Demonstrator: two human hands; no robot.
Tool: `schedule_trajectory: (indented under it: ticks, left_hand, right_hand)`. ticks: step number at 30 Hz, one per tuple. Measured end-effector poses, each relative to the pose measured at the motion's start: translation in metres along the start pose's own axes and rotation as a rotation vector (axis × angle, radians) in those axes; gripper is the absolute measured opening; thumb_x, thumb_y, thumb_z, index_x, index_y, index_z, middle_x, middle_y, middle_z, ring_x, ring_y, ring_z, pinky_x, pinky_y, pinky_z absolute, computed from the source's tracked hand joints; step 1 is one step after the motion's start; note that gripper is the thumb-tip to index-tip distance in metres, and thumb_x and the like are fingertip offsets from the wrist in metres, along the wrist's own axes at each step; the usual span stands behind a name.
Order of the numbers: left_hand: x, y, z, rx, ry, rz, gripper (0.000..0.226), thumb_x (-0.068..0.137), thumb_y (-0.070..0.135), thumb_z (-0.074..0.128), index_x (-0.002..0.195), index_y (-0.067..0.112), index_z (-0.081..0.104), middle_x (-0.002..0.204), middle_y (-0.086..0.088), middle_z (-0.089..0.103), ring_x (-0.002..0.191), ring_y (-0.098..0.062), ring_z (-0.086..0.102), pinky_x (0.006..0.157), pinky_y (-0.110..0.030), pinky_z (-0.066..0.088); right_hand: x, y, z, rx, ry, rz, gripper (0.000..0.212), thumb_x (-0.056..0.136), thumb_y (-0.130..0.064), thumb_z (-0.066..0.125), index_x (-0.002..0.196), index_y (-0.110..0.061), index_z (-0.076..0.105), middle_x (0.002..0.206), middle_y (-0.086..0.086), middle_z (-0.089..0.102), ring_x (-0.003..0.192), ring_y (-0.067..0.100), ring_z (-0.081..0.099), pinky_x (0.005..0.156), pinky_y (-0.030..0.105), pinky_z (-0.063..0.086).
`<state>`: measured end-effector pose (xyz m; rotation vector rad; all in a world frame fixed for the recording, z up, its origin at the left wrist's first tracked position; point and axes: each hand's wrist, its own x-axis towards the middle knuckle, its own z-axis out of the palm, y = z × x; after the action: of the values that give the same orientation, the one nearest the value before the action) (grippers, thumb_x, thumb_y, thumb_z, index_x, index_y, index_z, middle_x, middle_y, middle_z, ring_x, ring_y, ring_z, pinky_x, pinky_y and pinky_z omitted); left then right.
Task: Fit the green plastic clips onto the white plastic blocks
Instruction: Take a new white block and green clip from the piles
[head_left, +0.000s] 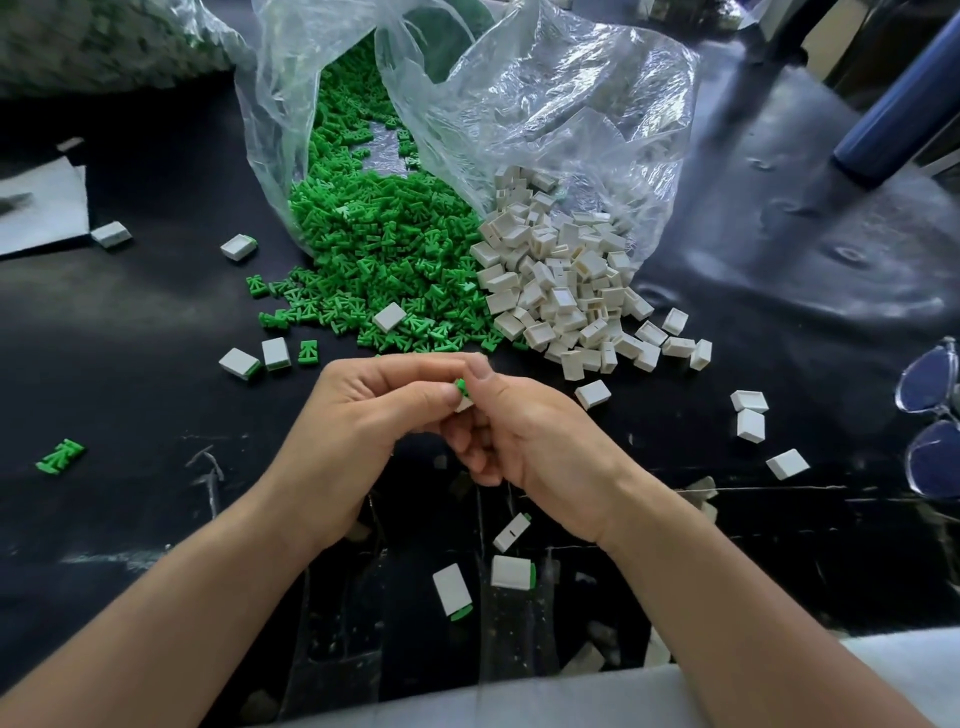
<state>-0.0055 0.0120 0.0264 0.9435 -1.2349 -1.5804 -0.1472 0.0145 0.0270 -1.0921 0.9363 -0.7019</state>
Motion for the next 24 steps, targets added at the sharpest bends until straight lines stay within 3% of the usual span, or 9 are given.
schedule_trajectory:
  ticks: [4,7,12,16,20,24]
  left_hand:
    - [-0.002,0.001,0.003,-0.039,0.017,0.000,0.022,0.070,0.005,0.060,0.088,0.003,0.074,0.063,-0.032,0.056,0.054,-0.029,0.060,0.055,-0.029,0.053]
    - [-0.003,0.001,0.007,-0.047,0.057,0.003,0.024,0.067,0.008,0.056,0.081,0.007,0.076,0.081,-0.043,0.057,0.064,-0.028,0.066,0.062,-0.024,0.054]
    - [-0.003,-0.004,0.008,-0.087,0.078,-0.010,0.023,0.065,0.009,0.057,0.077,0.011,0.077,0.089,-0.011,0.073,0.073,-0.026,0.066,0.059,-0.023,0.054]
    - [-0.003,-0.004,0.008,-0.095,0.073,-0.023,0.017,0.066,0.005,0.065,0.077,0.010,0.077,0.093,-0.008,0.074,0.072,-0.025,0.067,0.060,-0.023,0.055]
    - [-0.002,-0.005,0.008,-0.113,0.085,-0.044,0.018,0.064,0.001,0.068,0.076,0.011,0.077,0.098,-0.005,0.073,0.074,-0.020,0.069,0.062,-0.023,0.055]
    - [-0.002,-0.006,0.007,-0.151,0.090,-0.060,0.019,0.063,0.000,0.067,0.076,0.010,0.077,0.100,-0.005,0.073,0.080,-0.017,0.071,0.063,-0.023,0.055]
  right_hand:
    - [0.001,0.005,0.000,-0.093,0.076,-0.047,0.049,0.076,-0.052,0.038,0.081,-0.007,0.057,0.061,-0.010,0.047,0.054,0.004,0.041,0.050,0.015,0.035]
    - [0.000,0.007,0.003,-0.133,0.133,-0.114,0.031,0.075,-0.052,0.038,0.069,-0.031,0.060,0.057,-0.016,0.047,0.053,-0.001,0.041,0.052,0.012,0.035]
    - [0.001,0.010,0.004,-0.218,0.137,-0.144,0.027,0.087,-0.046,0.033,0.085,-0.031,0.055,0.055,-0.029,0.053,0.055,-0.011,0.049,0.054,0.004,0.036]
    - [0.001,0.012,0.004,-0.251,0.146,-0.133,0.027,0.099,-0.029,0.031,0.096,-0.022,0.057,0.056,-0.035,0.053,0.058,-0.016,0.051,0.054,0.002,0.037]
    - [0.001,0.013,0.005,-0.301,0.171,-0.109,0.034,0.099,-0.030,0.032,0.110,-0.013,0.060,0.055,-0.036,0.051,0.059,-0.017,0.049,0.056,0.006,0.036]
    - [0.003,0.015,0.006,-0.333,0.197,-0.097,0.036,0.098,-0.033,0.034,0.114,-0.014,0.060,0.057,-0.036,0.051,0.061,-0.016,0.048,0.060,0.010,0.033]
